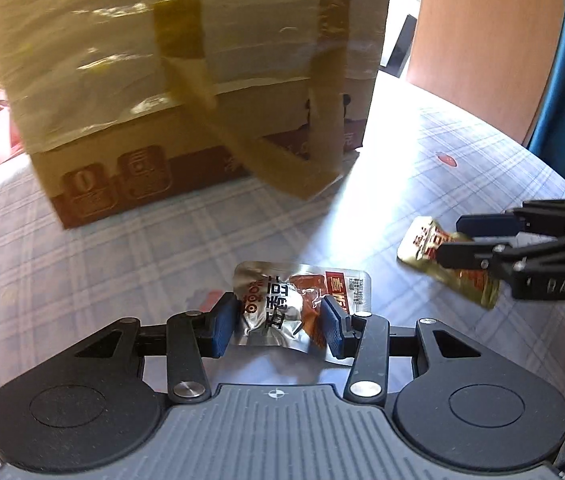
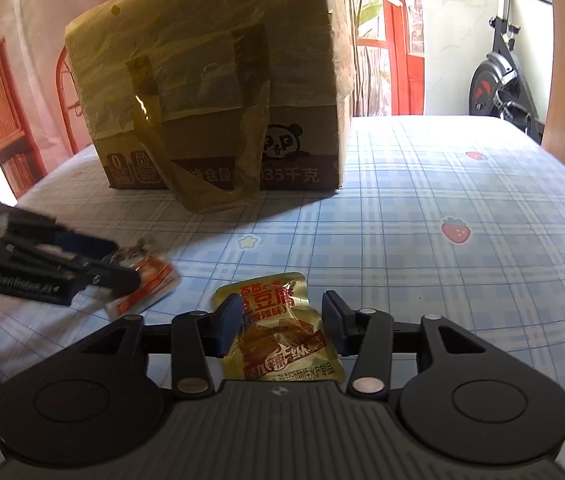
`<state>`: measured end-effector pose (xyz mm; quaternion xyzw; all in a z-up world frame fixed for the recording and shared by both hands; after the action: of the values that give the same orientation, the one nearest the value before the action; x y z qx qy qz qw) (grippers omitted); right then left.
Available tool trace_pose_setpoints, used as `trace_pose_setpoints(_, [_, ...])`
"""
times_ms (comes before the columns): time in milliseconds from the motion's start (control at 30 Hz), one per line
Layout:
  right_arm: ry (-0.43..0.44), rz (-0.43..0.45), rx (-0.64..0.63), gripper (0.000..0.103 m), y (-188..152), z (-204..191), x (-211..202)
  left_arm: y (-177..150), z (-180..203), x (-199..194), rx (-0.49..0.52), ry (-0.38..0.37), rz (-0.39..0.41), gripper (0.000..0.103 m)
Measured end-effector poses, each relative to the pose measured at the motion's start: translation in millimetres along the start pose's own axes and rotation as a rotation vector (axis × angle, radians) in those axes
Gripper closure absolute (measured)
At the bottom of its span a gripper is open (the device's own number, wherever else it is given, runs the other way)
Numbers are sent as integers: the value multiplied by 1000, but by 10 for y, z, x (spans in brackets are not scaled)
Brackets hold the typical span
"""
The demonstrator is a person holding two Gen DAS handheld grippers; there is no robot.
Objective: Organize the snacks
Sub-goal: 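Grasp a silver snack bag with the left tool while the right tool grasps a gold snack bag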
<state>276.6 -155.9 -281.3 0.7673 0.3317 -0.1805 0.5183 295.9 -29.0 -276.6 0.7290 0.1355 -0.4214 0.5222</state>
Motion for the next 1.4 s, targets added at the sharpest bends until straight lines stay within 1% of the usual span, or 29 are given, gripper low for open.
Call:
trace_pose_setpoints(67, [13,-9,3,44,-5,-5,-25,-38,-9,-7,4,-3,4,54])
trace_pose_setpoints(100, [9,-13,-12,42,-10,-24,-36,-47,-18,-3,4,-9,5,54])
trace_pose_setpoints(200, [-1,-33,-87,35,-41,-127,-44,-85,-61,-61,-12,-28,8,51])
trace_pose_setpoints(233, [-18,-39,-122,32,-52,-160,-35,-88,-73,-69,-24,-31,10,51])
trace_pose_setpoints(300, [-59,-53,-173,32,-75,-191,7,-105,-98,-91,-46,-33,14,51])
trace_pose_setpoints(367, [-74,-73,-178,31,-100,-182,39,-123,-125,-157,-62,-31,17,51])
trace_pose_setpoints(500, [-78,-66,-171,32,-117,-173,39,-116,-139,-155,-97,-26,27,52])
trace_pose_setpoints(600, [-65,-58,-172,41,-124,-184,29,-131,-184,-214,-121,-16,36,50])
trace_pose_setpoints(700, [-57,-53,-168,44,-123,-197,35,-124,-204,-234,-145,-25,39,47])
trace_pose_setpoints(833, [-39,-51,-159,47,-103,-236,58,-108,-181,-195,-141,-33,31,42])
trace_pose_setpoints(900, [-26,-44,-151,48,-104,-267,68,-102,-173,-153,-129,-33,22,42])
trace_pose_setpoints(1000, [-21,-34,-150,48,-110,-296,83,-88,-173,-111,-101,2,26,42])
trace_pose_setpoints(1100, [-11,-32,-137,49,-105,-281,80,-79,-178,-96,-108,13,29,43])
trace_pose_setpoints(1133, [-8,-29,-130,50,-101,-271,77,-83,-173,-96,-104,22,29,46])
trace_pose_setpoints(1167, [-5,-28,-122,50,-98,-263,73,-87,-168,-99,-95,33,31,52])
trace_pose_setpoints(1200, [-3,-26,-117,51,-95,-259,70,-84,-161,-109,-95,23,41,63])
trace_pose_setpoints(1233, [-3,-24,-115,52,-93,-261,67,-84,-158,-115,-109,5,46,67])
trace_pose_setpoints(1267, [-3,-22,-113,53,-93,-266,64,-82,-159,-124,-115,-4,53,69])
trace_pose_setpoints(1400, [10,-23,-111,55,-107,-277,39,-44,-139,-186,-86,8,81,73])
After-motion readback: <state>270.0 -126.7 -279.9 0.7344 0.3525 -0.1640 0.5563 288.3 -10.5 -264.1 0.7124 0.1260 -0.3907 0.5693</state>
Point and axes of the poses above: each gripper's, at about its wrist camera, not at the fingertips, and x roughly the way its jaws point, z to its right, y to its top, the point moved 8 cm from there along x, roughly the way its jaws point, and after that the axes turned 11 degrees about x, right-handed, at the moved point
